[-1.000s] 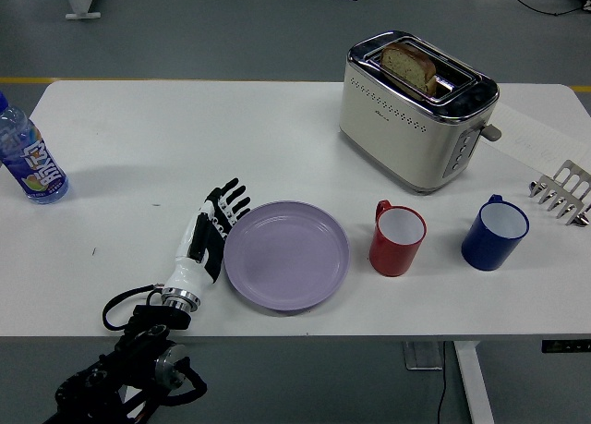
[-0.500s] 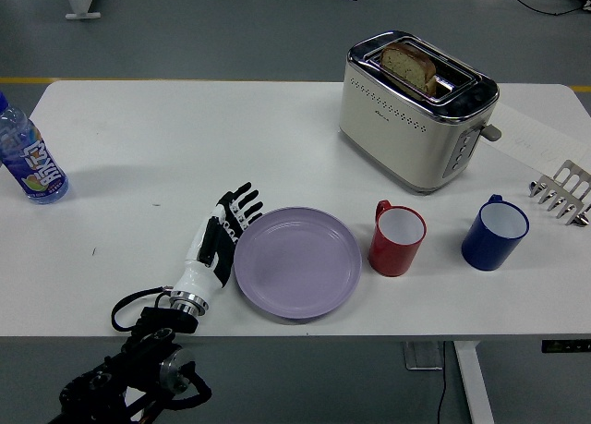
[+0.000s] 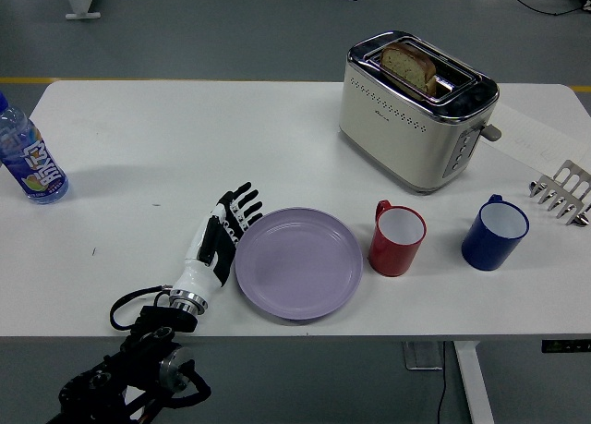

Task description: Push plate across desktop

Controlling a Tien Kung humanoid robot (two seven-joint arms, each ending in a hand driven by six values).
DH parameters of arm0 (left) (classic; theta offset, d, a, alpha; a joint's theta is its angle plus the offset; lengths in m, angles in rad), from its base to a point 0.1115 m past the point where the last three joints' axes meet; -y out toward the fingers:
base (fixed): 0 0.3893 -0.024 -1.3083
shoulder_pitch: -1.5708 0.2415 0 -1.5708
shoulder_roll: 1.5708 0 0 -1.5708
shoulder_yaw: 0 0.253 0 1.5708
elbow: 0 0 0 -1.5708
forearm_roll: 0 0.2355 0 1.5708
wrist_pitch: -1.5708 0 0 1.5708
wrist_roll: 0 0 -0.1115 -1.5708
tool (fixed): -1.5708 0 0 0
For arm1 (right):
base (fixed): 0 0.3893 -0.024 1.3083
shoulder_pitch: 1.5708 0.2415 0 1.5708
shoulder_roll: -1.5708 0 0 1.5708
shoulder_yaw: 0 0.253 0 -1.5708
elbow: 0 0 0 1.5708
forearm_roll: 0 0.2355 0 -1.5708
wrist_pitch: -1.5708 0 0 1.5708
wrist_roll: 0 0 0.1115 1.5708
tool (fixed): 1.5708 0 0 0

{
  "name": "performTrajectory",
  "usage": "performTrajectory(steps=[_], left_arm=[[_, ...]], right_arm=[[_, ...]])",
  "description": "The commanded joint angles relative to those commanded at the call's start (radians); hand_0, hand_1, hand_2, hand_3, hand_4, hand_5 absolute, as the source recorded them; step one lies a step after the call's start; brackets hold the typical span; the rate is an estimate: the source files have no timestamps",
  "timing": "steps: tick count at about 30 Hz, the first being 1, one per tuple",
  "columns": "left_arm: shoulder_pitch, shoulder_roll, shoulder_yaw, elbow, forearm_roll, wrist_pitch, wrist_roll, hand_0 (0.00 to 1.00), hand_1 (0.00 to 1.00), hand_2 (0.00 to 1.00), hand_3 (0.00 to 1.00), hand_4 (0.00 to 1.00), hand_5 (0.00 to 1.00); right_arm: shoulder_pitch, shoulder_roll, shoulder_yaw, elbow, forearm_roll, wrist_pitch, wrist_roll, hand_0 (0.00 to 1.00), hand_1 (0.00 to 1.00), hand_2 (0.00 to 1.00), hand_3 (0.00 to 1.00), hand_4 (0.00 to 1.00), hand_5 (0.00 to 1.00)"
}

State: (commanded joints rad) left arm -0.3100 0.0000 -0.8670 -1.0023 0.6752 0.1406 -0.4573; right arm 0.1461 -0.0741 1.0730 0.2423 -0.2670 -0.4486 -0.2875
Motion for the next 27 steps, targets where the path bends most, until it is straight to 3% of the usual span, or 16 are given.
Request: performTrajectory(steps=[14, 22, 27], left_arm=[[-0.027, 0.002, -0.171, -0.026, 0.061, -0.029, 0.07, 0.829, 0.837, 0.859, 0.831, 0.514, 0.998], [-0.027, 0.076, -0.3, -0.047, 0.09, -0.109, 0.218, 0.823, 0.831, 0.845, 0.82, 0.527, 0.998], [-0.013, 0.138, -0.395, -0.075, 0.106, -0.165, 0.32, 0.823, 0.831, 0.845, 0.82, 0.527, 0.998]], right_arm=[[-0.002, 0.0, -0.006, -0.001, 0.014, 0.001, 0.005, 0.551, 0.459, 0.56, 0.579, 0.308, 0.454], [0.001, 0.001, -0.017, -0.002, 0.037, 0.002, 0.013, 0.551, 0.459, 0.561, 0.579, 0.31, 0.455], [0.001, 0.001, -0.023, -0.003, 0.05, 0.004, 0.017, 0.551, 0.459, 0.561, 0.579, 0.31, 0.455]])
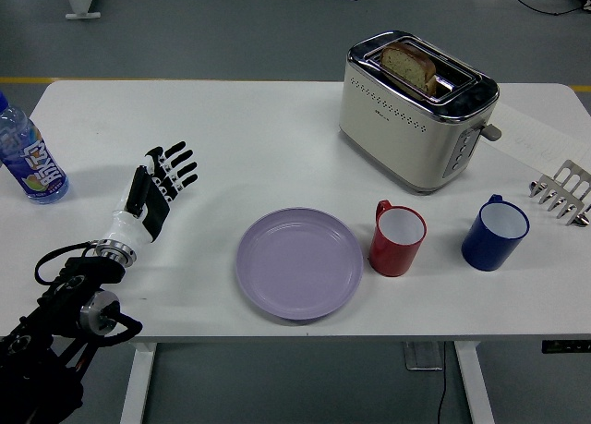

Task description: Push plate across desktop

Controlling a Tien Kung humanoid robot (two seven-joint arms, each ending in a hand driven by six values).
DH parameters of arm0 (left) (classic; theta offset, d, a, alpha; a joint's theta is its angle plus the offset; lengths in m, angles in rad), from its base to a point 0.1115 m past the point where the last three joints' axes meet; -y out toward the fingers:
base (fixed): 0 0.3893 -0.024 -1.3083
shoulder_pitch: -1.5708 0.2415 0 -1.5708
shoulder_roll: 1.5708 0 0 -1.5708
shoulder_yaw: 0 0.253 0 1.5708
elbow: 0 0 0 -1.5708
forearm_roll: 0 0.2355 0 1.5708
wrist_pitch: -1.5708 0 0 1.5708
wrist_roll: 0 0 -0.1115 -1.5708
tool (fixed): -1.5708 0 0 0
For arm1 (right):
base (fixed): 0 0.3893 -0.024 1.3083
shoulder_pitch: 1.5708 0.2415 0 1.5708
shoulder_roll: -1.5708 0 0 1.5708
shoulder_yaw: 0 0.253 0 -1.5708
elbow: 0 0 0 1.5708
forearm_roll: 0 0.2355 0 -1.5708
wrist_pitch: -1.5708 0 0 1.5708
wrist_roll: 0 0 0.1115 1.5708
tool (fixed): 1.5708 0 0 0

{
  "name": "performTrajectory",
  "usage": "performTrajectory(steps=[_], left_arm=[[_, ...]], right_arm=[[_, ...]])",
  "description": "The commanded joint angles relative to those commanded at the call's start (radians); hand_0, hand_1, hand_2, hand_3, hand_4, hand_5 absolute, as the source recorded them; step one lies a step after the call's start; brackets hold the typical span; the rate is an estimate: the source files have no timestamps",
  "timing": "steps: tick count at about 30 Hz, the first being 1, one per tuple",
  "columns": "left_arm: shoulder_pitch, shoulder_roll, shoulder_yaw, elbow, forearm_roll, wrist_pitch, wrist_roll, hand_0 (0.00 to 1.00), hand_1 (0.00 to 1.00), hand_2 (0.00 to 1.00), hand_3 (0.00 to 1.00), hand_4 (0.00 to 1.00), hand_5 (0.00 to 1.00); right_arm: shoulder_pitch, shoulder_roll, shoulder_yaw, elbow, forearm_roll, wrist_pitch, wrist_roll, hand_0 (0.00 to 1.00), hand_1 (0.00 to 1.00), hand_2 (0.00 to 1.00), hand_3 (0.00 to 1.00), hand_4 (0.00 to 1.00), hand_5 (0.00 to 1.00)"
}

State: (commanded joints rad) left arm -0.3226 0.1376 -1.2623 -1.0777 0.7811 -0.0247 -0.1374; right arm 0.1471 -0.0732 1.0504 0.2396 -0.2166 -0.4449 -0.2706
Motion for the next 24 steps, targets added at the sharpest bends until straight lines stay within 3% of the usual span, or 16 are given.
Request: performTrajectory(steps=[9, 16, 24], left_arm=[[0.041, 0.094, -0.138, -0.034, -0.008, -0.074, 0.129, 0.819, 0.821, 0.812, 0.788, 0.535, 0.998], [0.073, 0.14, -0.217, -0.037, -0.044, -0.079, 0.15, 0.818, 0.821, 0.813, 0.786, 0.54, 0.998], [0.093, 0.169, -0.294, -0.018, -0.083, -0.077, 0.144, 0.82, 0.819, 0.813, 0.781, 0.545, 0.998]], right_arm=[[0.002, 0.002, -0.006, -0.001, 0.017, 0.003, 0.006, 0.55, 0.459, 0.56, 0.579, 0.311, 0.454], [0.001, 0.006, -0.007, 0.0, 0.022, 0.003, 0.005, 0.55, 0.459, 0.56, 0.579, 0.31, 0.454], [0.001, 0.007, -0.005, 0.001, 0.018, 0.003, 0.001, 0.55, 0.459, 0.56, 0.579, 0.31, 0.454]])
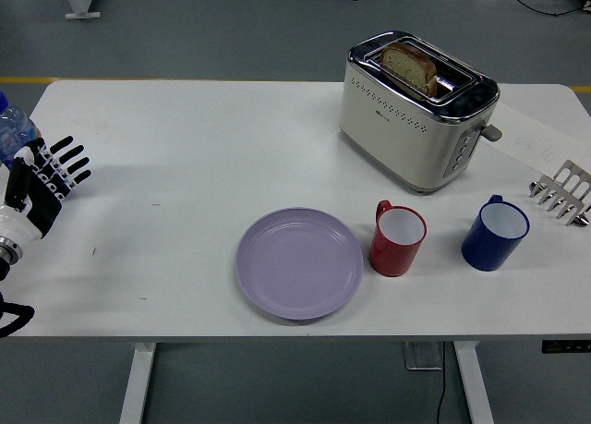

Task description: Push plate across desktop

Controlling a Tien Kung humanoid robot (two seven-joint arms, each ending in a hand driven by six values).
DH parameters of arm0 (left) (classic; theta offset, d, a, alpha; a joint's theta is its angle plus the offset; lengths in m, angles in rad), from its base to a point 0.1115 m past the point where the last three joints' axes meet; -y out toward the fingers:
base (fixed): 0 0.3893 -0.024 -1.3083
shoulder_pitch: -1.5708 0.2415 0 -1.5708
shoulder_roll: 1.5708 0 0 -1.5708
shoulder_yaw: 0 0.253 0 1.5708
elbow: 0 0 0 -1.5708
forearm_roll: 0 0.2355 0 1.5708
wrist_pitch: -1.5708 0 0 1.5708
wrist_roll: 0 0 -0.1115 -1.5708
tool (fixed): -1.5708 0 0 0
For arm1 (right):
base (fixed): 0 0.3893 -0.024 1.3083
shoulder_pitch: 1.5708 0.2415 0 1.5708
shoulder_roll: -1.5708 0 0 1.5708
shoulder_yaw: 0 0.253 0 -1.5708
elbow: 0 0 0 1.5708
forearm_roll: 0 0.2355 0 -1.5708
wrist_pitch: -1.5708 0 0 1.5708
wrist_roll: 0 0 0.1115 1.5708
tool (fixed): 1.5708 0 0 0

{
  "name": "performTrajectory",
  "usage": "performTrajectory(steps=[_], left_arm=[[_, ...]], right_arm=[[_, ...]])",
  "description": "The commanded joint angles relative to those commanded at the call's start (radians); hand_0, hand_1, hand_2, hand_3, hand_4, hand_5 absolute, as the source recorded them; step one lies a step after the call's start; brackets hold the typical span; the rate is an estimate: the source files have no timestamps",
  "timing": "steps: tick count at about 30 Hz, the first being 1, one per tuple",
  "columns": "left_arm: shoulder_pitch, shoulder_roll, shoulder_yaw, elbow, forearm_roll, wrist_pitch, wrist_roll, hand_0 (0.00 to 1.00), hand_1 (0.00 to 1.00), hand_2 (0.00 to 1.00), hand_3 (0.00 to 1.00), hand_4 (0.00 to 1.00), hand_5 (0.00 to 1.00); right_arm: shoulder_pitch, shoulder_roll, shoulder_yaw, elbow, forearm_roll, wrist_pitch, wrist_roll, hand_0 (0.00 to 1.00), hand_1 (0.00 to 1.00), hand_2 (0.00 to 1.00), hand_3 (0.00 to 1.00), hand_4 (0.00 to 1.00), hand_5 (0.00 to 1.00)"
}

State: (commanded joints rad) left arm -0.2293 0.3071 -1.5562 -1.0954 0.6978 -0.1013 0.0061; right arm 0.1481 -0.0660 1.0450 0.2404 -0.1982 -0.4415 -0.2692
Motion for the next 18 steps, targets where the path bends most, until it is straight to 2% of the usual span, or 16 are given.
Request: performTrajectory(steps=[7, 18], left_arm=[[0.026, 0.021, -0.043, 0.003, -0.012, -0.004, 0.0, 0.816, 0.818, 0.813, 0.778, 0.562, 0.998], [0.058, 0.029, -0.069, -0.001, -0.012, -0.01, 0.003, 0.814, 0.818, 0.812, 0.777, 0.565, 0.998]], right_arm=[[0.001, 0.001, -0.001, 0.0, 0.004, 0.0, 0.001, 0.55, 0.459, 0.56, 0.579, 0.31, 0.455], [-0.005, 0.005, 0.002, 0.003, 0.0, 0.0, -0.005, 0.55, 0.459, 0.56, 0.579, 0.31, 0.455]])
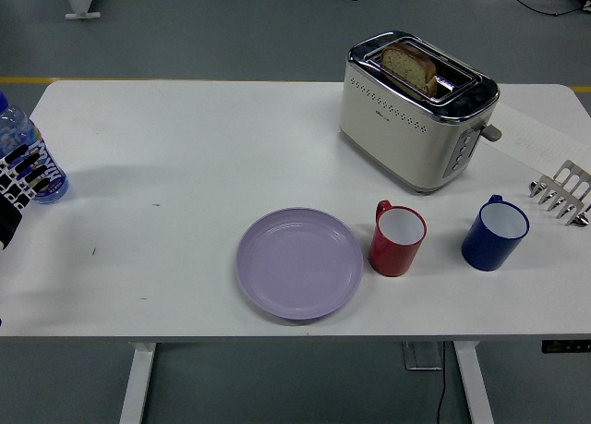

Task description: Push plate across desktop

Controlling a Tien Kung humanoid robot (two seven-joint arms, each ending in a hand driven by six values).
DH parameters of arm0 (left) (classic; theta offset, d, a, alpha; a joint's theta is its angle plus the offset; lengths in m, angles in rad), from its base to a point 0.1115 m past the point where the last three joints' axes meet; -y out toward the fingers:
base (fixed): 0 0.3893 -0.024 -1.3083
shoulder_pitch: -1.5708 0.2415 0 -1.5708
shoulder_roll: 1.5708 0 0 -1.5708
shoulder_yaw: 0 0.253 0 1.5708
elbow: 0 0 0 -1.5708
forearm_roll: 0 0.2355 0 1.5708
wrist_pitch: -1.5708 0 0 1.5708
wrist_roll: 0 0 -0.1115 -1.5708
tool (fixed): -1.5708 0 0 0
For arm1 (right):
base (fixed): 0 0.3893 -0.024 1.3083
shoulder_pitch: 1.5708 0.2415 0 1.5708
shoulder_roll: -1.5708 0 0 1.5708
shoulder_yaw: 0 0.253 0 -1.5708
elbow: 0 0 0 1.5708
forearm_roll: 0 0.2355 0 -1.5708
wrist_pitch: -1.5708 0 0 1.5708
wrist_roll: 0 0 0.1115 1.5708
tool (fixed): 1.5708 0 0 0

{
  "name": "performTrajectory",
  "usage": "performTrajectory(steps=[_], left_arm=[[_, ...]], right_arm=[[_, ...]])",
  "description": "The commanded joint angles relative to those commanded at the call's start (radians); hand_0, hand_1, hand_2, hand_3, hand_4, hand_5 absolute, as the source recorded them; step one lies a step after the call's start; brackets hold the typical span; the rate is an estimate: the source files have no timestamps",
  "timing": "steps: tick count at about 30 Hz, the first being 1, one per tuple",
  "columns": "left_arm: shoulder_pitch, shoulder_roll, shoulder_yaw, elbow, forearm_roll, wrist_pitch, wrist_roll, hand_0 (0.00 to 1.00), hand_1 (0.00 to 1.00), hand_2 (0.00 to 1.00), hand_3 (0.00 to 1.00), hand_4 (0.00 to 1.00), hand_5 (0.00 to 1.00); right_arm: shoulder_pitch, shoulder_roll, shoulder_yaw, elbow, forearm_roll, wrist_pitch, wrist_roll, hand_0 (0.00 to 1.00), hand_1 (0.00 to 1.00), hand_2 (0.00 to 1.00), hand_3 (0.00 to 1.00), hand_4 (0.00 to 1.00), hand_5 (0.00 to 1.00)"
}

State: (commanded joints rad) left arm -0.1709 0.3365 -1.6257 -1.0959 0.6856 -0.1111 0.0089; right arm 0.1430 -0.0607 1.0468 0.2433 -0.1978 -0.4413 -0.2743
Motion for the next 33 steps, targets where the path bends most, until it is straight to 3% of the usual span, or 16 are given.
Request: performTrajectory(steps=[33], left_arm=[[0.055, -0.002, -0.047, -0.009, 0.023, -0.018, 0.005, 0.806, 0.811, 0.79, 0.778, 0.569, 0.998]], right_arm=[[0.002, 0.002, -0.013, -0.003, 0.017, 0.009, 0.009, 0.55, 0.46, 0.566, 0.579, 0.307, 0.454]])
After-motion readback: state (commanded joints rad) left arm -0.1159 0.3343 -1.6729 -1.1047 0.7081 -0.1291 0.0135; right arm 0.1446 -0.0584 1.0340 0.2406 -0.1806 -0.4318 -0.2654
